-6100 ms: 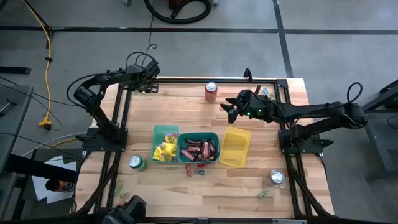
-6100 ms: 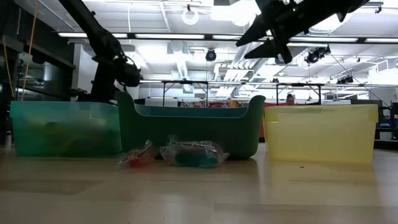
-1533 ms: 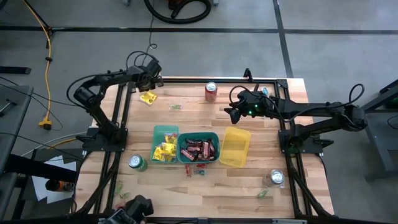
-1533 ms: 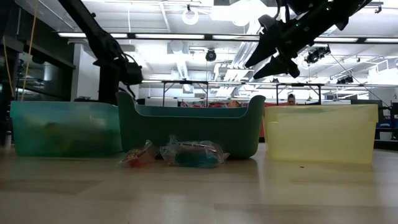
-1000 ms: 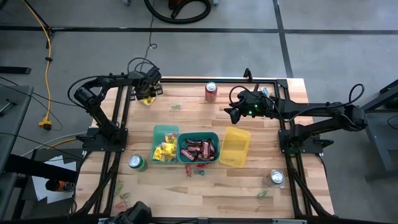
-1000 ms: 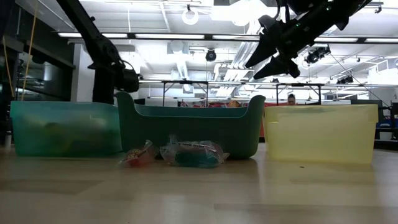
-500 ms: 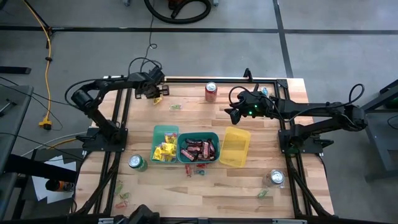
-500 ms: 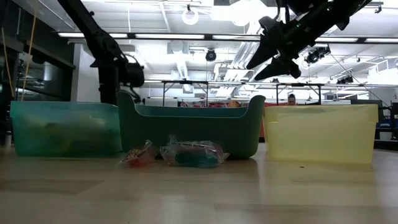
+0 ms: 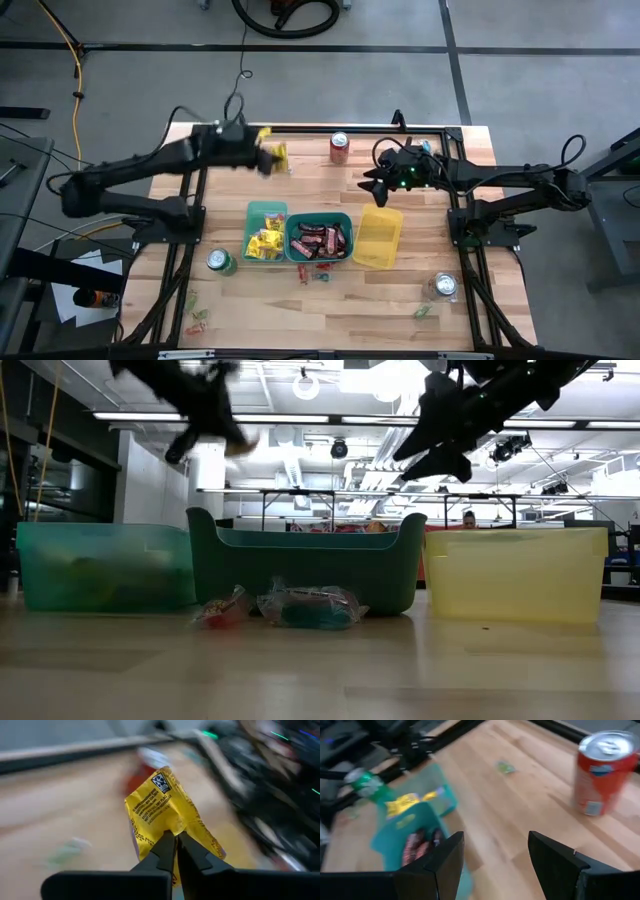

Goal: Sort candy
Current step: Put the yellow candy into the green bin

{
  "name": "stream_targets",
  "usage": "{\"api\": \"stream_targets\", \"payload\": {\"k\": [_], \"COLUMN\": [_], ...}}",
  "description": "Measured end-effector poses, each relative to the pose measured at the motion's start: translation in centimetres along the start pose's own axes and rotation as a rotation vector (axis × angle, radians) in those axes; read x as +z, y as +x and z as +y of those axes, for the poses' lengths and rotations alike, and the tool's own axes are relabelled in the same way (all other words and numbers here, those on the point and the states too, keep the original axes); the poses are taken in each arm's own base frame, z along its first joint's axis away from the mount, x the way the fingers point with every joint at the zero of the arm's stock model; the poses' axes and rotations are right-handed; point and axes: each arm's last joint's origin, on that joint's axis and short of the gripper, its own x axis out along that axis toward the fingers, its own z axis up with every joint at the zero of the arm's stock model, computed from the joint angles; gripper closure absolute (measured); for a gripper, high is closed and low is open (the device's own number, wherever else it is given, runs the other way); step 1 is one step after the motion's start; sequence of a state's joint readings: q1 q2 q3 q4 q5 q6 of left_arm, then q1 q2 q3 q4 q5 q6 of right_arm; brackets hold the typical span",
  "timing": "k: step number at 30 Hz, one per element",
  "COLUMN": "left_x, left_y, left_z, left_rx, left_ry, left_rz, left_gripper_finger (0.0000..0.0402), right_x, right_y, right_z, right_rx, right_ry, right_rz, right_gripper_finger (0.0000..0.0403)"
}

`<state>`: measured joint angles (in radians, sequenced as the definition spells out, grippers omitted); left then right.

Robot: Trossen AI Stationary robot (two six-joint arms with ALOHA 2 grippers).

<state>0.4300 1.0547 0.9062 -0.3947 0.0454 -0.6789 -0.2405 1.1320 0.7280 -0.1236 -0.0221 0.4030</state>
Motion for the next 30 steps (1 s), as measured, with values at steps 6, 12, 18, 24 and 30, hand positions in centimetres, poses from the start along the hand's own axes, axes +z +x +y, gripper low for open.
{"api": "stream_targets", "payload": {"k": [6,12,18,24,30], "left_x": [-4.4,-7.7,-12.0,-14.6,-15.0], "left_y": [-3.9,-4.8,-3.0,-2.6,-2.3], "left_z": [-5.1,-5.6,-3.8,-1.6,-0.5], "left_rx": [-0.188,-0.085,-0.175,-0.269,-0.176], "left_ry": [0.089,0.195,0.228,0.268,0.266], "left_rz": [0.041,0.075,0.162,0.166,0.153], "left_gripper_finger": [0.0401,0.0401,0.0401,0.0401,0.0401], "right_x": [0.5,1.5,2.2,1.5,1.2], "right_y": [-0.1,-0.3,-1.0,-1.7,-2.4], "right_z": [0.7,2.0,4.5,7.3,9.1], "right_rx": [0.172,0.314,0.482,0.551,0.505], "right_ry": [0.014,0.134,0.229,0.307,0.334], "right_rz": [-0.006,-0.089,-0.185,-0.217,-0.275], "right_gripper_finger": [0.0187,0.0187,0.0187,0.0187,0.0187]}}
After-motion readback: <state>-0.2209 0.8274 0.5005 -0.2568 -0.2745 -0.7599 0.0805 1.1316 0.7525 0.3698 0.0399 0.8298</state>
